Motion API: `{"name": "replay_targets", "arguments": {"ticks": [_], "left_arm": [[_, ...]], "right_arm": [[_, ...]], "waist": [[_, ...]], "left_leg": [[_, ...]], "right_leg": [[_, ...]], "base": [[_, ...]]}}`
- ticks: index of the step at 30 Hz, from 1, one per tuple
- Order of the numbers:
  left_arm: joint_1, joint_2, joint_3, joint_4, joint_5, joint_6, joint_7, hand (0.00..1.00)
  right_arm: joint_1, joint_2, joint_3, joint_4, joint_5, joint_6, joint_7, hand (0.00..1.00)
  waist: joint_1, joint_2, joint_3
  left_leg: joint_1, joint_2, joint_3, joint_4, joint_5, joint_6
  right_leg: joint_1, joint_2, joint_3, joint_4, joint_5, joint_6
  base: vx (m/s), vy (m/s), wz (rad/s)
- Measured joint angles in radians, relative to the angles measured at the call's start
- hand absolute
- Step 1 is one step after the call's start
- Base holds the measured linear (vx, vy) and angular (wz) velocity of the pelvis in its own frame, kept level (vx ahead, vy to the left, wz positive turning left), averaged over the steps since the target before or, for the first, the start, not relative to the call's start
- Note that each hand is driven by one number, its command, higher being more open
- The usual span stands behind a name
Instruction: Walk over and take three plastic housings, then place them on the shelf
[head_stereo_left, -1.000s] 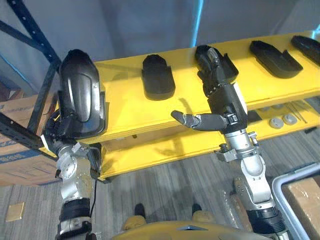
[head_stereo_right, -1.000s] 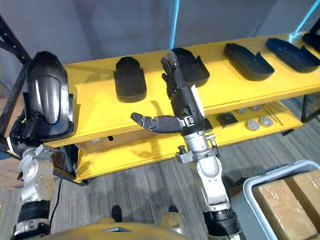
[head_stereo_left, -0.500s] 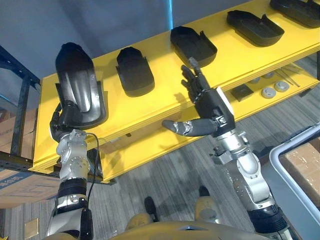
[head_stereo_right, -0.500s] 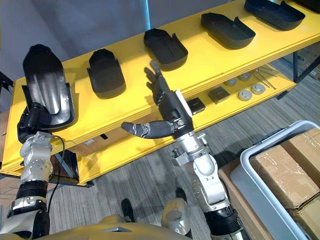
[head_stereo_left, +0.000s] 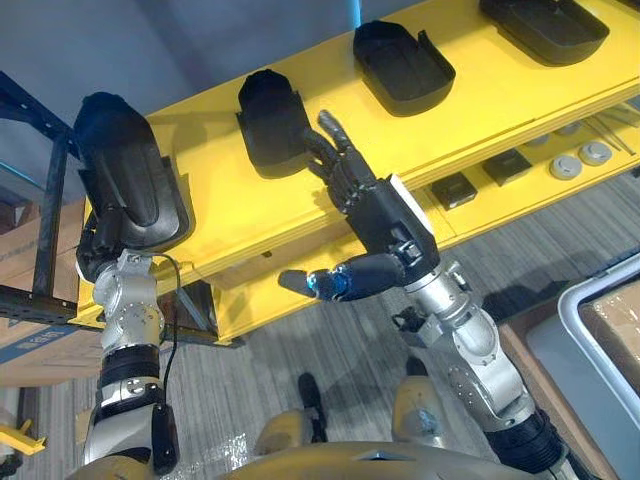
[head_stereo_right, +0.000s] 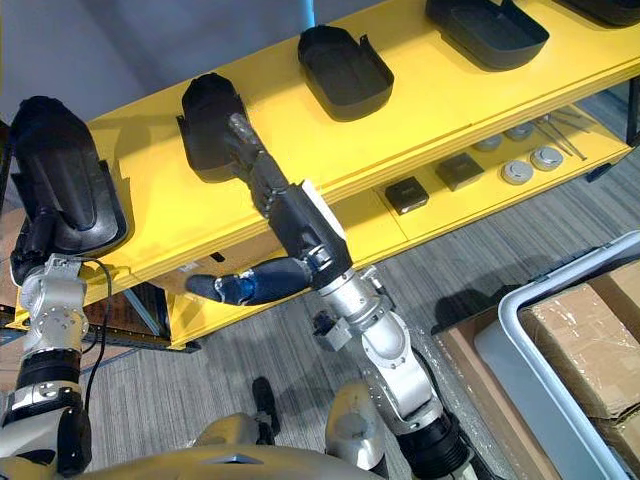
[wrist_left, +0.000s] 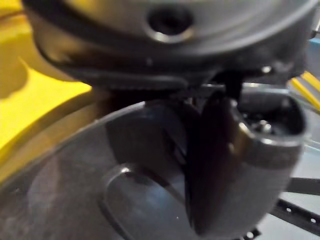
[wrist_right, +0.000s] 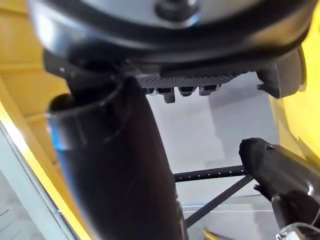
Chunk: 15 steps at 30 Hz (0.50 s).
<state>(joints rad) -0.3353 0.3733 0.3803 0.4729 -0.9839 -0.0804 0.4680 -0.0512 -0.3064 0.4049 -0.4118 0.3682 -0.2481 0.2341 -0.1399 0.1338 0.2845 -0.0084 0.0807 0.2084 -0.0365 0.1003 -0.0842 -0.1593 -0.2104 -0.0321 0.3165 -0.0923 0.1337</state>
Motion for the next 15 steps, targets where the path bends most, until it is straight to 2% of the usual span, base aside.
{"name": "replay_targets", "arguments": {"ticks": [3, 8, 15], "left_arm": [[-0.029, 0.000, -0.008, 0.008, -0.002, 0.020, -0.034, 0.00], [-0.086, 0.005, -0.033, 0.008, -0.004, -0.003, -0.067, 0.00], [-0.237, 0.060, -0.120, -0.017, 0.006, -0.033, -0.058, 0.00]], "right_arm": [[-0.019, -0.001, 0.011, -0.024, 0.003, 0.006, 0.000, 1.00], [-0.101, -0.001, 0.039, -0.105, 0.051, 0.015, 0.013, 1.00], [-0.151, 0.000, 0.070, -0.115, 0.044, 0.024, 0.014, 1.00]], "waist": [[0.002, 0.006, 0.011], [0.004, 0.002, 0.046], [0.027, -0.045, 0.092]], "left_leg": [[-0.015, -0.001, 0.008, 0.005, -0.006, 0.008], [-0.060, -0.001, 0.043, 0.035, -0.005, 0.012], [-0.136, -0.001, 0.016, 0.044, 0.019, 0.009]], "right_leg": [[-0.011, -0.011, -0.013, 0.017, -0.009, 0.001], [-0.062, -0.033, -0.013, 0.067, -0.025, 0.005], [-0.116, -0.034, -0.037, 0.084, -0.026, 0.005]], "base": [[-0.03, -0.010, 0.17], [-0.03, -0.014, 0.12], [-0.01, -0.020, 0.17]]}}
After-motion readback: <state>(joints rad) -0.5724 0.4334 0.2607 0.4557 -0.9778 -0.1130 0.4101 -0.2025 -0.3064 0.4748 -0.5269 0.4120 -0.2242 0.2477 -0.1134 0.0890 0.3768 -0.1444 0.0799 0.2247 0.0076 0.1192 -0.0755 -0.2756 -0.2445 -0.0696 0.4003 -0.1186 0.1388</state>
